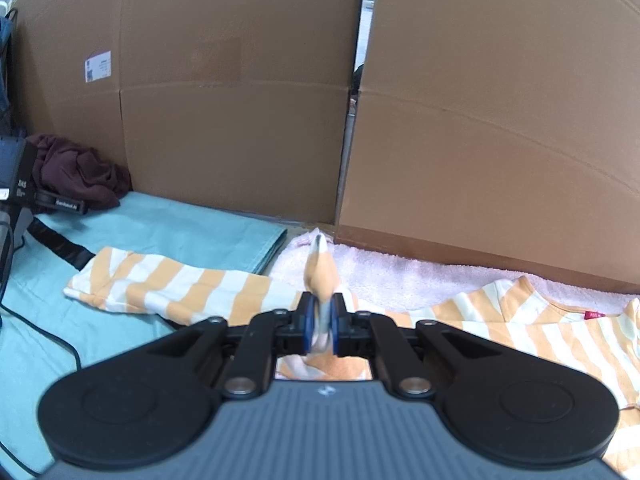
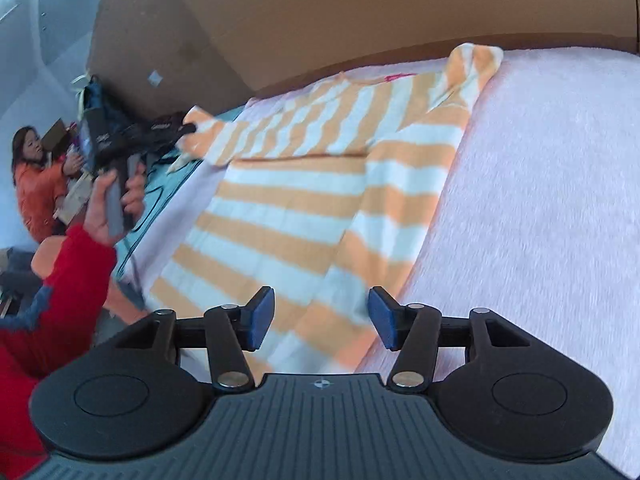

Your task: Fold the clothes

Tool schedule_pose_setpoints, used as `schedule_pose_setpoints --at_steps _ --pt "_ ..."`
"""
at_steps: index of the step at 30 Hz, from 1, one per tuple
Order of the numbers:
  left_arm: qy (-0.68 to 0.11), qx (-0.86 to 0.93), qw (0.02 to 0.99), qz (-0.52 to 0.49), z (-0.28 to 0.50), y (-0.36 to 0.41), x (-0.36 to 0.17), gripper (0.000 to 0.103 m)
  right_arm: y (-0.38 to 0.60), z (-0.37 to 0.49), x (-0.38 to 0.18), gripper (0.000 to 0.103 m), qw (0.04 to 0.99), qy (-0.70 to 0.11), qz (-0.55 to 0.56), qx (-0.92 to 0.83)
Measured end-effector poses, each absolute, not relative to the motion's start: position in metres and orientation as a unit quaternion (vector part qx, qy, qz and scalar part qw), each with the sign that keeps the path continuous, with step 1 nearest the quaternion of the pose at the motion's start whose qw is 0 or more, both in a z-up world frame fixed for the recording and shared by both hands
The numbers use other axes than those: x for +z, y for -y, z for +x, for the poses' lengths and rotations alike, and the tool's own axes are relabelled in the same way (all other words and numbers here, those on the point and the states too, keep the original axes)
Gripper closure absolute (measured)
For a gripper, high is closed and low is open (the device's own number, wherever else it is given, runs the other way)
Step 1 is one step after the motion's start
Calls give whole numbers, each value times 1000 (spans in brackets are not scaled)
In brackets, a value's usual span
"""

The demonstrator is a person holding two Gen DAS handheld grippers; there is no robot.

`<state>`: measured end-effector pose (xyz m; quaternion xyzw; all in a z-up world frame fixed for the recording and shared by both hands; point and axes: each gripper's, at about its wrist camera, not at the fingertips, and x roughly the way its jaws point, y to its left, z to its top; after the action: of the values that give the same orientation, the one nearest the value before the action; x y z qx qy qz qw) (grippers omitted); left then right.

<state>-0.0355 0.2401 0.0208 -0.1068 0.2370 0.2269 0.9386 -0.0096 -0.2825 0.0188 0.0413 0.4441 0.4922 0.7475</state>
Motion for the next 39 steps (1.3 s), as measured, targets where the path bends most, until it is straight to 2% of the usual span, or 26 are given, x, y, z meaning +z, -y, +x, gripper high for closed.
schedule_pose_setpoints --at_steps 4,7,10,11,12,13,14,20,21,28,31,32,35,37,38,39 --pt "-234 222 941 -106 -35 -235 26 100 303 -43 17 45 756 -421 20 502" --pt "-231 217 943 -98 -35 -229 32 100 301 -52 7 47 772 -402 43 490" --pt "-233 218 944 -84 -32 -223 35 100 297 -86 -1 52 803 -346 -15 485" --pt "-234 218 944 -84 -32 -222 35 100 297 -99 2 59 808 -336 -42 481" --pt "-235 218 944 -83 -32 -222 36 100 297 -107 5 73 811 -334 -60 476" --pt "-236 218 943 -85 -31 -222 36 100 296 -112 7 82 813 -338 -70 469" --pt "-237 218 943 -86 -31 -221 37 100 298 -113 9 95 812 -344 -72 466" --pt "-236 212 945 -83 -32 -215 39 100 286 -109 -1 89 796 -345 -44 494" --pt "-236 211 945 -82 -32 -212 39 100 284 -107 -11 77 798 -361 -52 480" --pt "-229 199 950 -71 -39 -203 42 100 271 -92 -73 81 798 -457 -103 380" --pt "-224 197 953 -57 -42 -198 44 100 284 -104 -41 81 793 -412 -43 447" --pt "-222 197 954 -52 -43 -196 45 100 285 -108 -29 78 792 -387 -18 472" --pt "-219 197 955 -42 -41 -191 47 100 271 -105 -21 37 808 -362 25 465" --pt "-217 197 955 -44 -39 -190 49 100 256 -97 -36 38 800 -396 17 451" --pt "-217 196 955 -46 -39 -191 50 100 248 -94 -45 45 813 -405 10 418" --pt "-216 196 955 -48 -39 -191 51 100 242 -89 -54 62 822 -418 11 387"
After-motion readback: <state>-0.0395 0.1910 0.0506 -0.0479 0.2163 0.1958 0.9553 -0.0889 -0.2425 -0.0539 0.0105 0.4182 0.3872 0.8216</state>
